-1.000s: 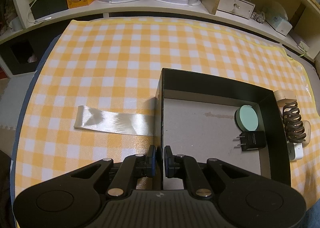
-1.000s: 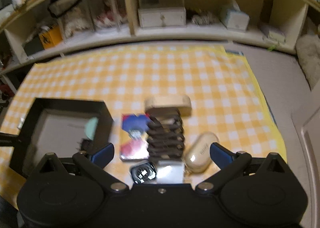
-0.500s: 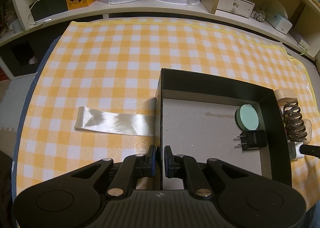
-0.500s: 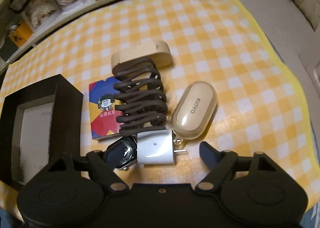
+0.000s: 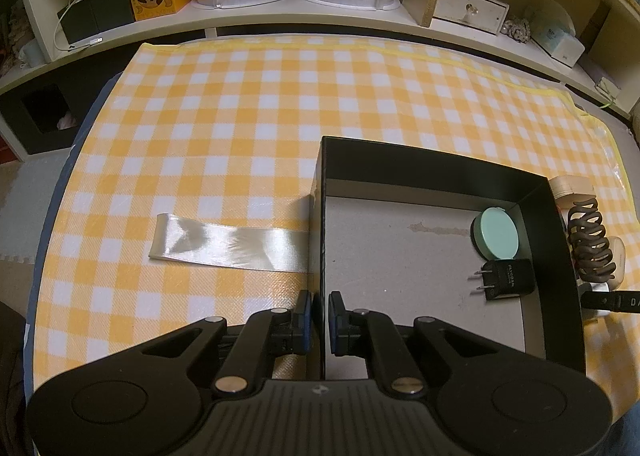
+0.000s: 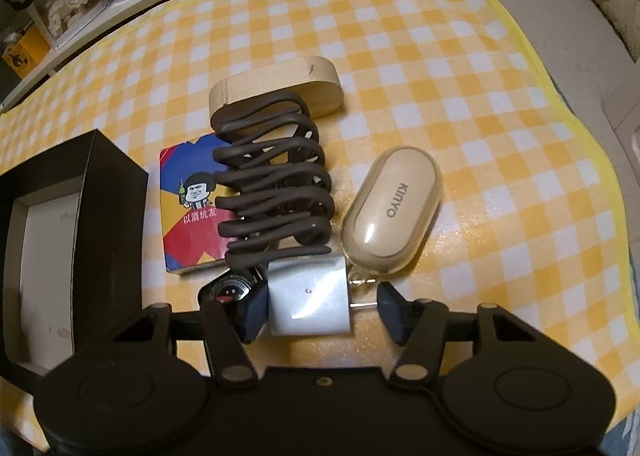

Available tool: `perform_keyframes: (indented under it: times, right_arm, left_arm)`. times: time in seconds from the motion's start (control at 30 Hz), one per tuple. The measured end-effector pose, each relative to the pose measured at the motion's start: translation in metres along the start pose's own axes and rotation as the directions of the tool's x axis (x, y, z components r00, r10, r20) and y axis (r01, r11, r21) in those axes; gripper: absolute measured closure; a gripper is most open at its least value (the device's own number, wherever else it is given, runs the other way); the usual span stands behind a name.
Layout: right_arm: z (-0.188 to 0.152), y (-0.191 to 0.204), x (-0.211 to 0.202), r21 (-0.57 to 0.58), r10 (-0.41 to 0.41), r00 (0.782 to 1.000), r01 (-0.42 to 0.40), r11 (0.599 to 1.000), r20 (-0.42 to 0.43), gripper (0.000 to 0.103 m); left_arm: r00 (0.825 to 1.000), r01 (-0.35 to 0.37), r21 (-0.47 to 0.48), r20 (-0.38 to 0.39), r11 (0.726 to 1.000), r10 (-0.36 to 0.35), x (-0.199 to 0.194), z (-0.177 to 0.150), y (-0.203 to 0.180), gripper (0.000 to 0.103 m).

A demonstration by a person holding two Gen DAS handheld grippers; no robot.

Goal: Organize rigid objects
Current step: 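Move the right gripper to the white plug charger and grasp it, then carry the white charger into the box beside the black charger and release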

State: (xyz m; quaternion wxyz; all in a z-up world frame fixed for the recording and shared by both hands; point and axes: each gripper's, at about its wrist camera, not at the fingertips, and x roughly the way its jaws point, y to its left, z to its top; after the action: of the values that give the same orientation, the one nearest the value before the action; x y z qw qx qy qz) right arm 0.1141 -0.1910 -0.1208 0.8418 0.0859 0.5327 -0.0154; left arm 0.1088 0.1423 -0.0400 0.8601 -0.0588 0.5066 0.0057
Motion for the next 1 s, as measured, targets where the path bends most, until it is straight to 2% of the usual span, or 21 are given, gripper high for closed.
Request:
perform_keyframes:
  times: [0.23,0.4,0.6,0.8,1.0]
  right_arm:
    - [-0.007,-0.002,-0.019,0.001,0.019,1.0,-0.019,1.0,0.004,0.044]
    - [-0.011,0.001,-0.06,-0.007,0.095,0.992,-0.095,0.995,0.085,0.044]
    - [-0.003,0.034,-0.093,-0.075,0.198,0.968,-0.188,0.979,0.151,0.044]
    - [0.003,0.077,-0.093,-0.128,0.262,0.958,-0.247,0.961,0.116,0.044]
    - [-0.003,0.109,-0.076,-0.1,0.279,0.96,-0.274,0.957,0.036,0.044]
  left_arm:
    - [1.0,-0.001,0.0,0.0,1.0,0.001,0.0,0.0,-0.001,0.093]
    - [1.0,-0.002,0.002,0.0,1.0,0.002,0.0,0.0,-0.002,0.093]
    - [1.0,-0.002,0.0,0.0,1.0,0.002,0.0,0.0,-0.002,0.093]
    - [1.0,-0.002,0.001,0.0,1.0,0.002,0.0,0.0,-0.003,0.093]
    - [1.0,-0.003,0.001,0.0,1.0,0.003,0.0,0.0,-0.004,0.093]
